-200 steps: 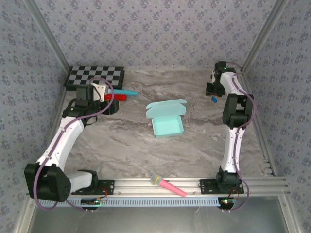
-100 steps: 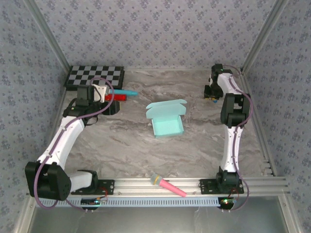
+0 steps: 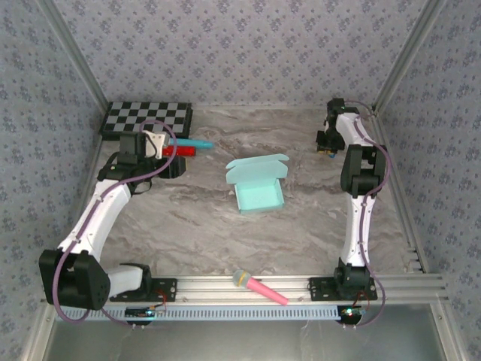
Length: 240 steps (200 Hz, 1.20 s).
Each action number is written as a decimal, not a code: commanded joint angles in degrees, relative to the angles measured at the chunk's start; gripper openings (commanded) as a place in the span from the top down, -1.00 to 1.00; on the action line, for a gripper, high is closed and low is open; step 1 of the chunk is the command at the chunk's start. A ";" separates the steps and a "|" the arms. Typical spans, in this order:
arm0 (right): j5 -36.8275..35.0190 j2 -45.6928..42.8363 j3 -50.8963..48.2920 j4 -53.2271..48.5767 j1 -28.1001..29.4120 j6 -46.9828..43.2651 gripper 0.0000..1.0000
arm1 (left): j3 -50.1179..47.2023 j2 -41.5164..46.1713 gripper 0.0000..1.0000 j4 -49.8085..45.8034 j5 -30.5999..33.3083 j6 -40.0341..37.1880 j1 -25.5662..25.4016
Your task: Fold the paper box
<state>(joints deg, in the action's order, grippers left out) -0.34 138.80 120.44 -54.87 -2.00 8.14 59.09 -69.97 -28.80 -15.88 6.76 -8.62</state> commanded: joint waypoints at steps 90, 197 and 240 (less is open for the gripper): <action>-4.46 -2.00 -7.95 0.27 0.85 -2.40 0.68 | 2.08 -0.93 -0.46 -1.02 -2.42 0.61 0.31; -2.80 -5.41 -11.19 -1.02 2.45 -6.47 0.61 | 2.12 -0.61 -0.46 -1.13 -2.73 0.53 0.35; 0.63 -4.79 -11.02 -1.39 2.07 -6.56 0.51 | 2.16 -0.51 -0.46 -1.17 -2.77 0.45 0.36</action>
<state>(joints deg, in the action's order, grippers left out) -3.20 133.14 110.80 -52.38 0.10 2.79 59.20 -70.63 -28.95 -17.37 6.79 -8.62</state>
